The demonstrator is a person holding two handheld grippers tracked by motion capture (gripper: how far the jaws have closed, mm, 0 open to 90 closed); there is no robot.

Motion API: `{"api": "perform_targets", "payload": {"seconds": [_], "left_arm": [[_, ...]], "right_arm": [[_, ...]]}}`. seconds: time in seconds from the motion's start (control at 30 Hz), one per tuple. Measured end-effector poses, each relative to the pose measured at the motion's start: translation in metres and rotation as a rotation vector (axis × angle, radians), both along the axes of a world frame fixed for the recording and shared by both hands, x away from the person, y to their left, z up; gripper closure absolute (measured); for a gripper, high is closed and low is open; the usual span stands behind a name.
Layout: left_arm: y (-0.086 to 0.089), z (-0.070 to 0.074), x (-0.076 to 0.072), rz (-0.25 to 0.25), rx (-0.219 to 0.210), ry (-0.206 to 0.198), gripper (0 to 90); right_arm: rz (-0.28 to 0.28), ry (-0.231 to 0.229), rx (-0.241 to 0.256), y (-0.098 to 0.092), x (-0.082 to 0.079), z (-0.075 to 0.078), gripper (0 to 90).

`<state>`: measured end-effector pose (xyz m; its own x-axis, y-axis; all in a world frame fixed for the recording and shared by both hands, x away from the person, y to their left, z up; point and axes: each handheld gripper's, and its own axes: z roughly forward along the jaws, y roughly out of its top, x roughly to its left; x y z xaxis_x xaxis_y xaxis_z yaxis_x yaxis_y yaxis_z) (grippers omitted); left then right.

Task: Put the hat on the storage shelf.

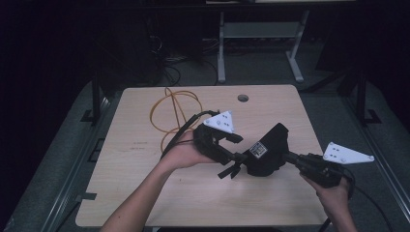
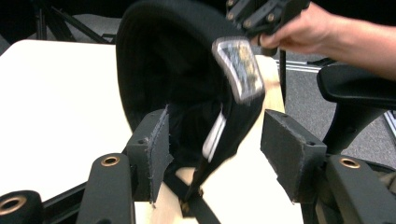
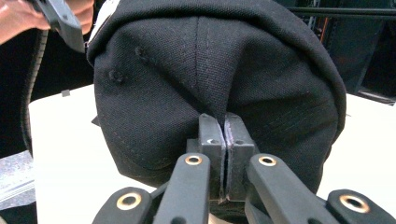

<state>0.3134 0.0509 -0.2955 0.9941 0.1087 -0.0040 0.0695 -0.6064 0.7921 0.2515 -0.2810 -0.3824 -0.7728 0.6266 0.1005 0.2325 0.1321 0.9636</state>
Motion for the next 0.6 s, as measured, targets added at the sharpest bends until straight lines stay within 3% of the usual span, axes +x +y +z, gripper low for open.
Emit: {"api": "perform_targets", "payload": {"seconds": [0.2,0.6], "left_arm": [[0.016,-0.009,-0.005,0.033,0.013,-0.022,39.9],[0.041,-0.04,-0.016,0.084,0.016,-0.025,36.0]], "right_arm": [[0.01,0.014,0.001,-0.004,0.004,0.013,88.3],[0.007,0.041,-0.018,-0.009,0.017,0.032,88.3]]}}
